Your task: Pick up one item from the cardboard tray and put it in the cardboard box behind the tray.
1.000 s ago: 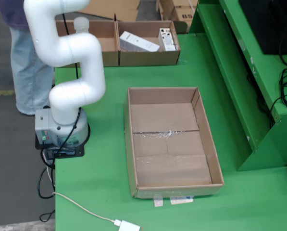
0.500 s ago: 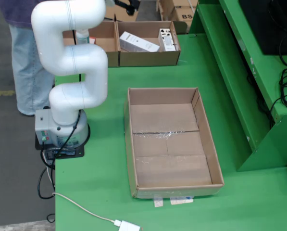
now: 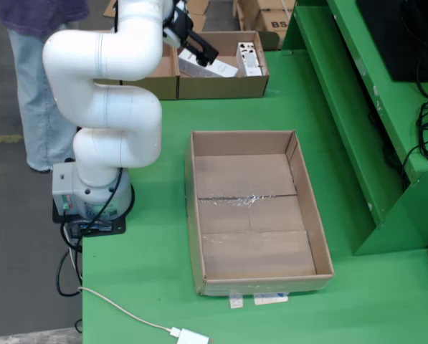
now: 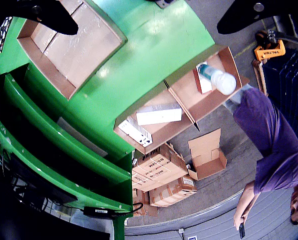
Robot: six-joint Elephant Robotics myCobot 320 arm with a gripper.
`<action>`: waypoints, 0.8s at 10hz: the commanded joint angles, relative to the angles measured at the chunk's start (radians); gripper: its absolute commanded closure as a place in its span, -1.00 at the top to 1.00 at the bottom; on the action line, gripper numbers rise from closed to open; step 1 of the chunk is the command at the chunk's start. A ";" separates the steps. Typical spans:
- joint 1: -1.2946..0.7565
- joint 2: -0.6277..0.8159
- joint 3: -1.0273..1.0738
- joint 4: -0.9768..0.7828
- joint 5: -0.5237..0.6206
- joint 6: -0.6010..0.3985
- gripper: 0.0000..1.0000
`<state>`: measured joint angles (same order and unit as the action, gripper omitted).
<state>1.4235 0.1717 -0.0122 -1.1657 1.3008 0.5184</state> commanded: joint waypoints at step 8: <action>-1.545 -0.346 0.012 0.412 0.259 -0.755 1.00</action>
<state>1.0523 0.0152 -0.0122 -0.9879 1.4357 0.1595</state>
